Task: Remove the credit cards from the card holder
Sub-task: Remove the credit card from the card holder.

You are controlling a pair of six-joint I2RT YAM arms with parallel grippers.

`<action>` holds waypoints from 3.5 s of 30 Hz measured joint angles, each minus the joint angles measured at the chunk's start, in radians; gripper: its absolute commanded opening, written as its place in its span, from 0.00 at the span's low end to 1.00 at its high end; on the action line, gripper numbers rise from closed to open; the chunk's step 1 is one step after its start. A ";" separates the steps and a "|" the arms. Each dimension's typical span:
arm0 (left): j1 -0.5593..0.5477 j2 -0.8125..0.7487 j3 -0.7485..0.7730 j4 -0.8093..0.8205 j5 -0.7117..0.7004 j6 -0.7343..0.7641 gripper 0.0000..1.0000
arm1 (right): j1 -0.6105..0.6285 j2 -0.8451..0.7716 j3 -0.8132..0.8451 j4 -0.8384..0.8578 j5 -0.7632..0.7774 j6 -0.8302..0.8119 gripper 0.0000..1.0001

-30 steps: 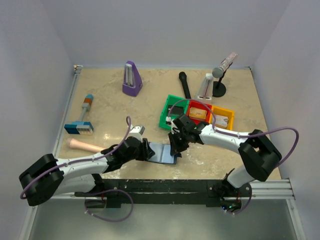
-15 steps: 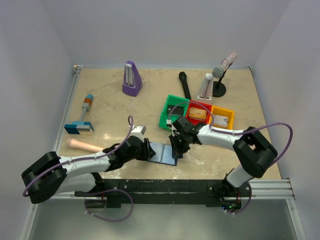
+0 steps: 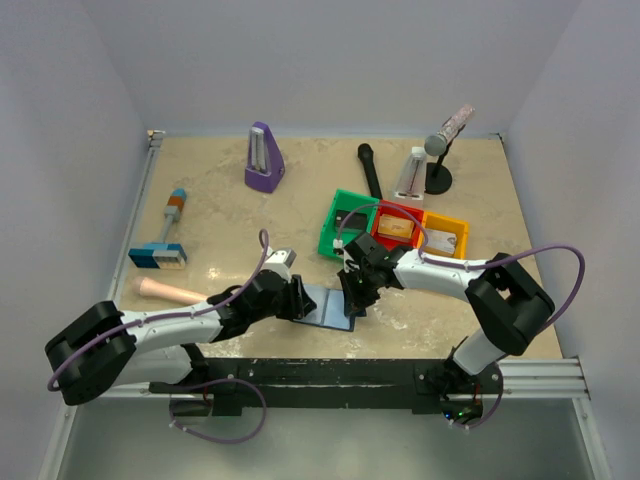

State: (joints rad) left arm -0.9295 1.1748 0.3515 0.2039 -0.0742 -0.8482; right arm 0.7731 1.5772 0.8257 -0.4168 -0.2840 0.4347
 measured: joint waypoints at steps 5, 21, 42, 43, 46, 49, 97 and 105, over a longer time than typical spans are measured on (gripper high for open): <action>0.000 0.030 0.000 0.001 0.017 0.003 0.45 | 0.000 0.000 0.000 0.000 0.000 0.001 0.04; 0.000 0.161 0.051 0.084 0.117 0.005 0.45 | 0.000 0.000 0.000 0.000 0.000 0.003 0.04; -0.005 0.324 0.124 0.204 0.315 0.047 0.46 | -0.003 -0.005 -0.004 0.010 -0.018 0.027 0.34; -0.006 0.332 0.134 0.208 0.321 0.048 0.46 | -0.003 -0.009 -0.008 0.014 -0.019 0.029 0.36; -0.010 0.347 0.149 0.209 0.338 0.055 0.46 | -0.007 -0.029 -0.018 0.013 -0.009 0.029 0.40; -0.010 0.355 0.158 0.209 0.344 0.057 0.46 | -0.013 -0.056 -0.030 0.011 0.015 0.032 0.43; -0.022 -0.020 0.073 -0.031 0.111 0.126 0.48 | -0.047 -0.245 -0.084 -0.060 0.132 0.043 0.53; -0.022 0.048 0.069 -0.075 0.056 0.103 0.50 | -0.047 -0.222 -0.084 -0.058 0.131 0.043 0.54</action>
State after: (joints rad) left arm -0.9512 1.2224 0.4206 0.1291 -0.0177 -0.7456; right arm 0.7265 1.3548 0.7418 -0.4751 -0.1532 0.4778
